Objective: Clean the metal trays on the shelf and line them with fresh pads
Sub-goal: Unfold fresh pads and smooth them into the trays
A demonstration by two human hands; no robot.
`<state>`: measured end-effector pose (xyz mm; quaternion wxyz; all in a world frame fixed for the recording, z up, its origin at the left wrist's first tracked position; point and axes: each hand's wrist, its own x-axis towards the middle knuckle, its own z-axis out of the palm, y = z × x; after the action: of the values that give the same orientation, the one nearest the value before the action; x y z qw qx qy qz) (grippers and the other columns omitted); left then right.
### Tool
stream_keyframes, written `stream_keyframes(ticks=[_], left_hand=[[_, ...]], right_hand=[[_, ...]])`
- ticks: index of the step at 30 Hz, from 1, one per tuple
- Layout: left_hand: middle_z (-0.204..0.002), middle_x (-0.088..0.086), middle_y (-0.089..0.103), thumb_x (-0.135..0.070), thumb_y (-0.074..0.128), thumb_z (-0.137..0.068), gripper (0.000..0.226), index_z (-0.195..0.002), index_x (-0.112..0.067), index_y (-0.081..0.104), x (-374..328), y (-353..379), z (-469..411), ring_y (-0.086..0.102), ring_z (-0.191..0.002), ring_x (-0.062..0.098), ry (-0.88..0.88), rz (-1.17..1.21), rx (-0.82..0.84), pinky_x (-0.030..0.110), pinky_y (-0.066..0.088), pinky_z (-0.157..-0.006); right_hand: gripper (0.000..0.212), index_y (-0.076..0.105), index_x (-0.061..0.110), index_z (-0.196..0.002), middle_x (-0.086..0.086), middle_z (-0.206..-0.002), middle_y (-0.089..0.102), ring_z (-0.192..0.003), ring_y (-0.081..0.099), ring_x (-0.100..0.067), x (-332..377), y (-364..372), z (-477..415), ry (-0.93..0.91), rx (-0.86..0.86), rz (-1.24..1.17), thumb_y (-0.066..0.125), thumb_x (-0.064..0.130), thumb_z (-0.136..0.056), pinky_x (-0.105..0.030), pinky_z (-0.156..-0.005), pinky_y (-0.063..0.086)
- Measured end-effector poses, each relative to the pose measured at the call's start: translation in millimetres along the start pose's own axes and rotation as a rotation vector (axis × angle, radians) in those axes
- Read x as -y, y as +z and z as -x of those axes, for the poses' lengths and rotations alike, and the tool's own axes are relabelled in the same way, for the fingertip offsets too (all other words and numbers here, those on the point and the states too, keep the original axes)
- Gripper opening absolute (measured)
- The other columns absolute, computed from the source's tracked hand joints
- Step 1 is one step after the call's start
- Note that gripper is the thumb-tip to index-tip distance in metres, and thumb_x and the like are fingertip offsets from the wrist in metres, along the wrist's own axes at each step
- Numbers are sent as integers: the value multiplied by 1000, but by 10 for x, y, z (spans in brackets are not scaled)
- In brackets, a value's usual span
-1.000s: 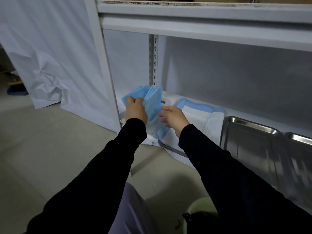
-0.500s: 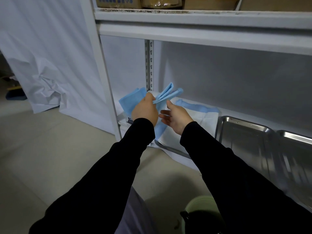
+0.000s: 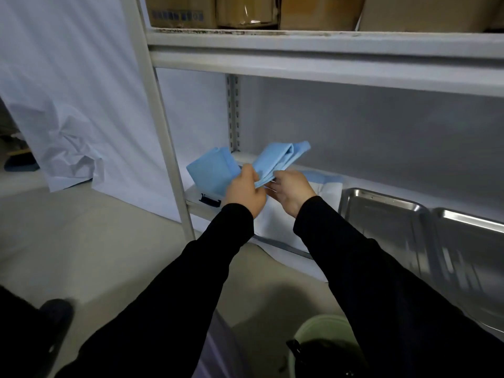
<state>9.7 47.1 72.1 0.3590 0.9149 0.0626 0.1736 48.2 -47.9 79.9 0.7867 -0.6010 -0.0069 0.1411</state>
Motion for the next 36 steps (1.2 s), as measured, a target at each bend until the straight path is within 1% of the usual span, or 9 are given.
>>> stream_keyframes(ticks=[5,10,14,16,18,21,24,29,36], left_hand=[[-90,8,55,-32,53,-90,26,-96,-14,36,-70,78,56,54,-83,30,-64,61,68,28,37,-68],[-126,5,60,-48,42,-93,47,-130,-19,37,-150,130,68,58,-111,28,-75,22,125,33,43,-86],[-127,3,55,-49,44,-93,61,-144,-19,28,-224,171,77,52,-116,18,-134,354,194,24,36,-91],[-135,2,49,-68,45,-78,85,-147,-24,22,-274,192,86,49,-121,20,-213,552,198,32,35,-106],[-139,6,48,-77,40,-74,89,-145,-27,23,-314,234,70,52,-118,26,-294,669,204,41,39,-103],[-129,11,53,-73,26,-86,75,-140,-21,35,-352,248,32,56,-99,26,-411,788,263,39,43,-82],[-113,13,57,-65,24,-92,70,-130,-11,46,-389,264,29,55,-93,25,-509,891,307,38,45,-81],[-101,15,54,-17,38,-93,18,-107,-10,47,-452,312,36,56,-72,22,-605,1169,161,34,49,-69],[-113,6,41,12,29,-87,57,-134,-17,43,-532,446,80,48,-92,26,-452,997,103,32,49,-63]], right_hand=[[25,55,10,-90,-7,-88,65,-74,64,-17,22,-61,82,7,-53,63,35,-4,-95,-28,-75,54],[23,54,11,-94,-9,-92,64,-74,63,-20,71,-161,126,8,-106,94,35,-2,-94,-32,-67,55],[23,53,13,-85,-13,-91,62,-82,61,-26,101,-237,163,26,-122,209,37,0,-95,-43,-81,53],[21,56,12,-94,-10,-92,62,-86,60,-25,98,-281,191,37,-114,269,39,0,-95,-45,-87,50],[22,59,12,-100,-5,-82,62,-74,59,-18,103,-334,247,33,-94,284,42,-2,-94,-35,-75,52],[15,56,13,-84,-4,-78,61,-65,57,-13,92,-410,307,4,-103,271,52,2,-93,-25,-58,44],[15,52,15,-82,-7,-89,63,-77,59,-19,71,-498,318,8,-149,242,64,8,-87,-28,-63,47],[3,53,10,-97,-8,-95,63,-73,59,-19,91,-674,366,6,-234,116,53,12,-96,-38,-75,50],[14,55,4,-106,-13,-107,59,-95,58,-27,101,-923,366,-43,-430,32,46,7,-96,-43,-90,49]])
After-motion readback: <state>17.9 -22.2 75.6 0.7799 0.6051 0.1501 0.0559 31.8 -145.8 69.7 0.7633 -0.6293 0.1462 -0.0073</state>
